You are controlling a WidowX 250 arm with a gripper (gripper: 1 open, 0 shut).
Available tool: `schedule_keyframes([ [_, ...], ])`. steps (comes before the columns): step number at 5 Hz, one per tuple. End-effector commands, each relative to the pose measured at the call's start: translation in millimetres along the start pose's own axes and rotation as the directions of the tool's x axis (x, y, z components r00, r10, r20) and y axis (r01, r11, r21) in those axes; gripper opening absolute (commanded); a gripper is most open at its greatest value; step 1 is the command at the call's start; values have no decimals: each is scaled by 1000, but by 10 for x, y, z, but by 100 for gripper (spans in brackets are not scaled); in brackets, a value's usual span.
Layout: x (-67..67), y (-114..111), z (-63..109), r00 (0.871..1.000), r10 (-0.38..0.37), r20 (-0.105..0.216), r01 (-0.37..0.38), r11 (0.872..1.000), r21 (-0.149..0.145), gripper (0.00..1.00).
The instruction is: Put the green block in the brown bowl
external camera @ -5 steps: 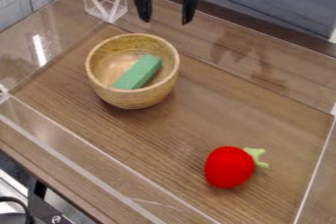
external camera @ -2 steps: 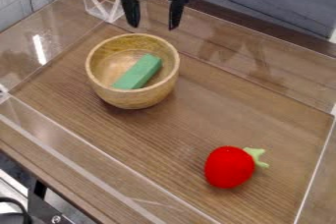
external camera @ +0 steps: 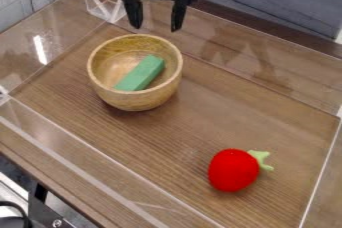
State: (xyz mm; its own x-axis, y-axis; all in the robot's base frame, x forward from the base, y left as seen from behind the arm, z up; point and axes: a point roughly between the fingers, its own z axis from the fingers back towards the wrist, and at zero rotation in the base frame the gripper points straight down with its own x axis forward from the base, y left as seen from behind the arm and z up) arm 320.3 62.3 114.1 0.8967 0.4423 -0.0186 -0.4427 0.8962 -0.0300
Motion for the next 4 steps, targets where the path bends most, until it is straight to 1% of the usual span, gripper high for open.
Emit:
schedule_keyframes([
  [1,94,-12,147,997,-43,58,43,999,-7,100],
  [2,118,17,117,996,-70,53,70,998,-4,100],
  [4,160,72,134,995,-83,48,83,997,0,100],
])
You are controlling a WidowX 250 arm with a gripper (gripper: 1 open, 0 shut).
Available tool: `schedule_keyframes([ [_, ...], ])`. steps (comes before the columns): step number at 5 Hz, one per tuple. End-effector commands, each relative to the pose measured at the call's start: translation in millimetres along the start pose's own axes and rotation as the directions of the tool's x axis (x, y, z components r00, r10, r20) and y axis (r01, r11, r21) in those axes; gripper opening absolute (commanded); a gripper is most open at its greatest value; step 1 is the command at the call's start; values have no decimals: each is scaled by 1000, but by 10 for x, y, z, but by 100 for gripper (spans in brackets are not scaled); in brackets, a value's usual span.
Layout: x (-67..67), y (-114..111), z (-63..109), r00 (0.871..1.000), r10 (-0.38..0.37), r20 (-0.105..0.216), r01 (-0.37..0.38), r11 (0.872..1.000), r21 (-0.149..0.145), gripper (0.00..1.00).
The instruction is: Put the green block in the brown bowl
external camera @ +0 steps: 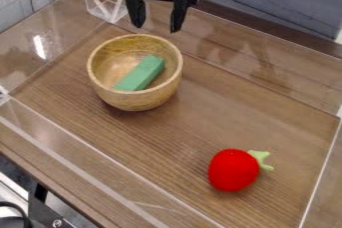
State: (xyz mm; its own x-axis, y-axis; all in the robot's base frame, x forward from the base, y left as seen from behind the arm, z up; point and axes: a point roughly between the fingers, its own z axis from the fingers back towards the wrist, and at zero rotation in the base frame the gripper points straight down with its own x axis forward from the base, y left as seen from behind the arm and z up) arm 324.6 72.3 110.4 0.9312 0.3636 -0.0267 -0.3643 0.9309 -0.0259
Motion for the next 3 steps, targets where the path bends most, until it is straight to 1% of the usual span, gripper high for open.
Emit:
schedule_keyframes([
  [1,153,-30,243,997,-21,69,23,999,-28,100],
  [2,246,-99,308,995,-54,83,59,997,-52,100],
  [3,329,-171,344,991,-95,92,101,993,-67,100],
])
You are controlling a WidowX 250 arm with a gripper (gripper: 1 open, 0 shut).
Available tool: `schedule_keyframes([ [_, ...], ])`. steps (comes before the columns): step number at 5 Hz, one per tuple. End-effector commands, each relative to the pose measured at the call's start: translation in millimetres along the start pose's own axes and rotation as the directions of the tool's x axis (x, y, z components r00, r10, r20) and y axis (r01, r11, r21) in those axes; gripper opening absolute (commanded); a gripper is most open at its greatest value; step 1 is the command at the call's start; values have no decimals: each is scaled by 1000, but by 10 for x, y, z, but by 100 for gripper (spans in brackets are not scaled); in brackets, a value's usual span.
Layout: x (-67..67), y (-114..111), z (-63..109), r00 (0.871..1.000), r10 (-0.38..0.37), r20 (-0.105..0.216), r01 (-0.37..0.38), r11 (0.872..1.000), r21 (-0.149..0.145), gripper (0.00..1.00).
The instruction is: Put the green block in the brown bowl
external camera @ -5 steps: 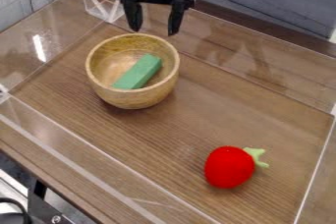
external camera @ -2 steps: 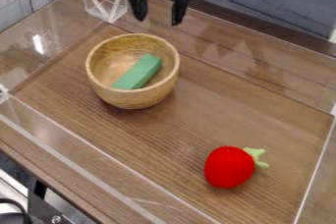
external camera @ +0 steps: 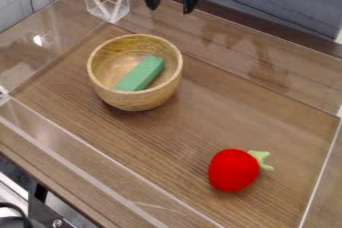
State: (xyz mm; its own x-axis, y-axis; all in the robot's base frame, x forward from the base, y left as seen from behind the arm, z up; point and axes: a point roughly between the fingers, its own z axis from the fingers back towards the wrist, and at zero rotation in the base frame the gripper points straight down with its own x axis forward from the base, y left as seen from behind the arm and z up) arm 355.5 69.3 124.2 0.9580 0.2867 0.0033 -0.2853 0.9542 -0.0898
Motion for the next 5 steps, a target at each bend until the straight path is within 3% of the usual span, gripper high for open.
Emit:
schedule_keyframes([
  [1,176,-61,190,996,-59,69,60,998,-16,100],
  [4,124,-63,179,992,-98,80,100,995,-26,100],
  [5,99,-176,227,992,-82,91,86,996,-33,100],
])
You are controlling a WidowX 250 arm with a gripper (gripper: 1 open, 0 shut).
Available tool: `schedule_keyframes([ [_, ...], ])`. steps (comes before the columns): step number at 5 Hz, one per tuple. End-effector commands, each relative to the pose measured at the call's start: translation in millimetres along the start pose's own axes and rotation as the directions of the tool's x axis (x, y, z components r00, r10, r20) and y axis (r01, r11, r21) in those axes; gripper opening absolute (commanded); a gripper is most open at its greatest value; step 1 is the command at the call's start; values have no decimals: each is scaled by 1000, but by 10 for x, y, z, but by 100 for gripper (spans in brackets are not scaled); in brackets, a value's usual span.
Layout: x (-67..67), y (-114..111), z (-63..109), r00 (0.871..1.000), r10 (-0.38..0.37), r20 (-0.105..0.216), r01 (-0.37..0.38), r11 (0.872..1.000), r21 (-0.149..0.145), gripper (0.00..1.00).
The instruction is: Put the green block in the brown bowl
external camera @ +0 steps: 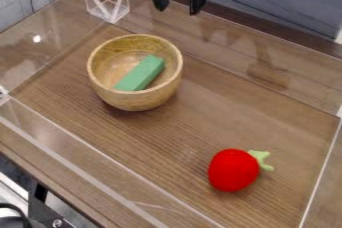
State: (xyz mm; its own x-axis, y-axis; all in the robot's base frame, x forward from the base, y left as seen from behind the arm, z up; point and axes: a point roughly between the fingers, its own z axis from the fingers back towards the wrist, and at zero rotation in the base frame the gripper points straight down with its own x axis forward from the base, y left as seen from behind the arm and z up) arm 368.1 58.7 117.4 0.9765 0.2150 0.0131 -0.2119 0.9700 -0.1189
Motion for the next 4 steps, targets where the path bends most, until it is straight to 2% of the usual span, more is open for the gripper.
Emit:
schedule_keyframes([
  [1,-19,-151,362,995,8,103,-8,1000,-10,100],
  [2,-36,-282,467,994,-20,109,21,1000,-13,100],
  [3,-30,-378,470,993,-56,102,56,998,-1,100],
  [4,-22,-296,378,989,-105,101,103,994,24,100],
])
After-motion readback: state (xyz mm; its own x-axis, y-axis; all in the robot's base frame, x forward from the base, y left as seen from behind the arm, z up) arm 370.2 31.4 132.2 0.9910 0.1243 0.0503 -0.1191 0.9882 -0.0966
